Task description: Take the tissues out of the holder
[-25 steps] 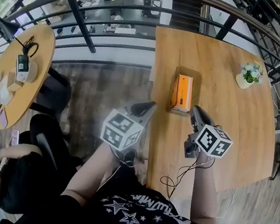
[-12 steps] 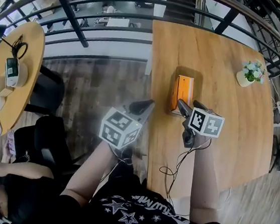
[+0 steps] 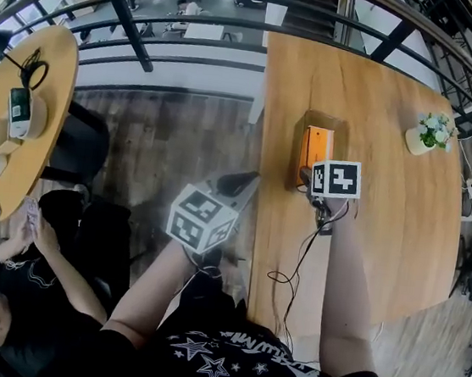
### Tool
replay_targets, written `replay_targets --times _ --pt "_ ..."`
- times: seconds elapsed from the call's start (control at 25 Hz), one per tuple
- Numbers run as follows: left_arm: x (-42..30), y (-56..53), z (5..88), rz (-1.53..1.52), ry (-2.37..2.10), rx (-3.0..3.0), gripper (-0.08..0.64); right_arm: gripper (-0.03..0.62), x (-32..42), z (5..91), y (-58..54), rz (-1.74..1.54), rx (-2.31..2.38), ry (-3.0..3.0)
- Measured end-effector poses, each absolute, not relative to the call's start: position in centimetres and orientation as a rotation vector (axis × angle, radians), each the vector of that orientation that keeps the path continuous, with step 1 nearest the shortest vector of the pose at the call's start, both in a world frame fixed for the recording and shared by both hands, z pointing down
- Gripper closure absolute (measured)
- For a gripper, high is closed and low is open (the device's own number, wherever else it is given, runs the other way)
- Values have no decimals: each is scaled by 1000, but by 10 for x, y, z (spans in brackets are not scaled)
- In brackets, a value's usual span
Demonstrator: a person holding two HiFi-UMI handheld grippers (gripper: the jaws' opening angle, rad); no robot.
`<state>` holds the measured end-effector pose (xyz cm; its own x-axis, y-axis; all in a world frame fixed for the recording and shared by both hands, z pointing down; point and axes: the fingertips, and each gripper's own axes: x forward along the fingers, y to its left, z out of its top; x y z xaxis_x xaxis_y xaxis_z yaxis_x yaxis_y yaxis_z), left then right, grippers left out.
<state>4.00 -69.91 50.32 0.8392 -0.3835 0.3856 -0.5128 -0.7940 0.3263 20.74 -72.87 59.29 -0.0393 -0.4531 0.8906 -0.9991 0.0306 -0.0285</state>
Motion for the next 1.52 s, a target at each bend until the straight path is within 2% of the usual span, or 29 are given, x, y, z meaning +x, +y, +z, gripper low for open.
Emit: replay_targets --times 0.4,0.6,0.96,1.52 --pt "38 -687 508 423 -651 2577 545 278 207 603 -724 898 1431 -1460" --pt "41 -677 501 428 -643 2589 545 322 209 600 -717 856 1390 -1471" --pt "38 -644 492 424 -612 2599 545 325 213 595 -692 810 1368 -1519" --pt "30 -600 471 456 -676 2651 545 342 228 523 -665 738 1673 -1761"
